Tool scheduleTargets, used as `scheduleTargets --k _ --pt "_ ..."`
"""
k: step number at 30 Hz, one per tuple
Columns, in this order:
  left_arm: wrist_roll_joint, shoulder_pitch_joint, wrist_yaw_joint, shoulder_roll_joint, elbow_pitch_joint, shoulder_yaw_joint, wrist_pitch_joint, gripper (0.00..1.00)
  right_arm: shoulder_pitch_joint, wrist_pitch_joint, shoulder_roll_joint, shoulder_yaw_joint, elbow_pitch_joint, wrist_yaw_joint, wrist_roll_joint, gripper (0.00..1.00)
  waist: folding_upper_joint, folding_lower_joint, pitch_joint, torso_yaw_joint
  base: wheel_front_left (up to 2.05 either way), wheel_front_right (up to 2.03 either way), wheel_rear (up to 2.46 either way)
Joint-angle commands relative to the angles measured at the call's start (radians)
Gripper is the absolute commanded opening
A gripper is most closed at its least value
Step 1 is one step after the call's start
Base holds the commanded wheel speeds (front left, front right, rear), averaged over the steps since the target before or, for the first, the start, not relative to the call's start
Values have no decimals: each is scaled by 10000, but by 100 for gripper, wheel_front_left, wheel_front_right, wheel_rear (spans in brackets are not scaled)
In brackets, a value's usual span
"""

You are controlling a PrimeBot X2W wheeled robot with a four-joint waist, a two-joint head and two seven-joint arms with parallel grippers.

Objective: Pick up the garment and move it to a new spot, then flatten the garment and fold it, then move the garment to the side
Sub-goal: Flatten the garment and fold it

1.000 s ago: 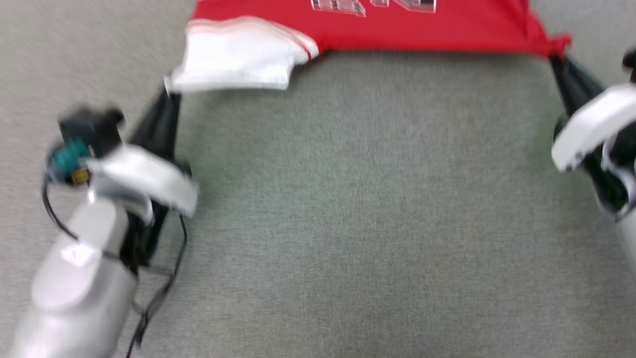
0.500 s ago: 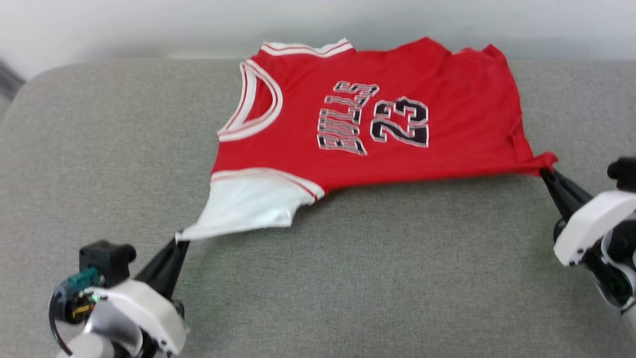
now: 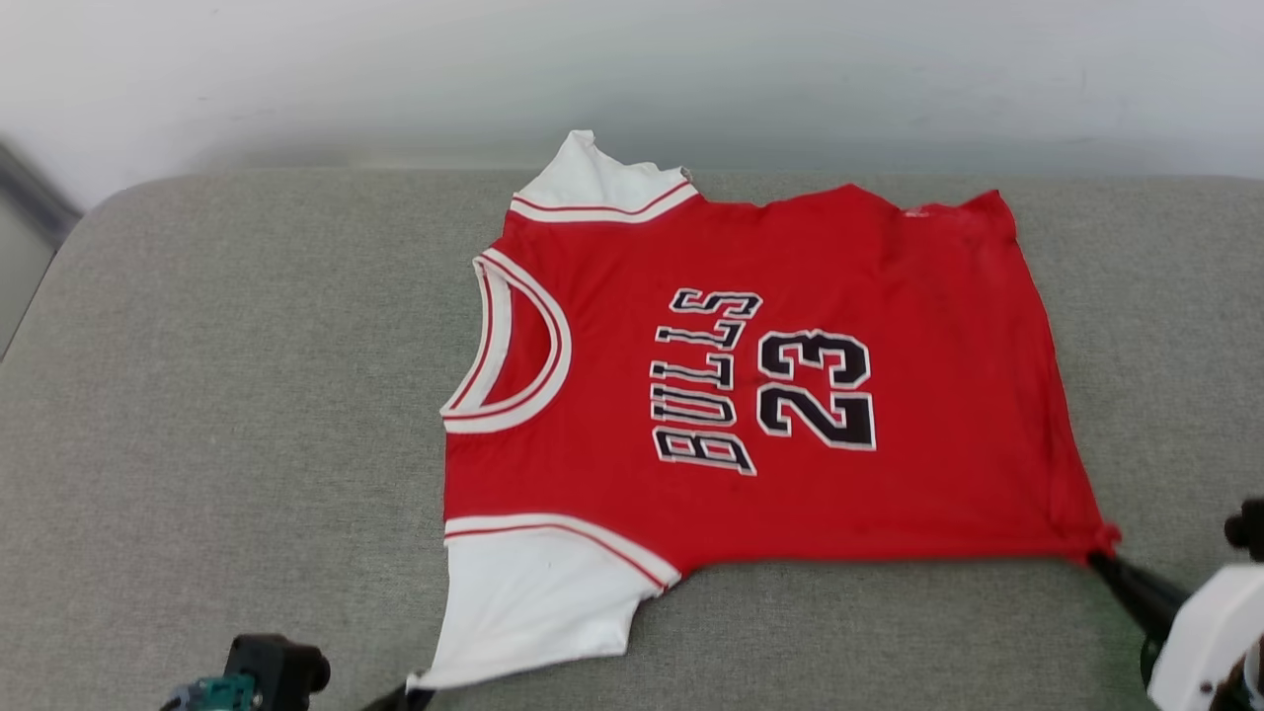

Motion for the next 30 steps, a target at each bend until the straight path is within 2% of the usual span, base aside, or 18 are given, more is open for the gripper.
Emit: scheduleTargets --k 1,6,12,18,30 --pt "-192 299 -89 122 -66 -68 145 0 578 322 -152 -138 -358 -11 231 0 0 3 -13 -24 0 0 0" --pt "-400 606 -394 536 -386 -93 348 0 1589 1070 -250 -620 -1362 -11 604 0 0 3 14 -118 0 0 0" --pt "-286 132 -368 655 -638 340 -52 0 1817 1611 -36 -1180 -2264 -9 526 0 0 3 195 -250 0 0 0" --pt "-520 -791 -343 501 -947 1028 -436 0 1300 2246 51 -1516 -3006 -8 309 0 0 3 645 -371 0 0 0" --pt "-72 -3557 -684 207 -30 1135 -146 0 -626 3146 650 -1753 -3080 -8 -381 0 0 3 1978 -625 0 0 0"
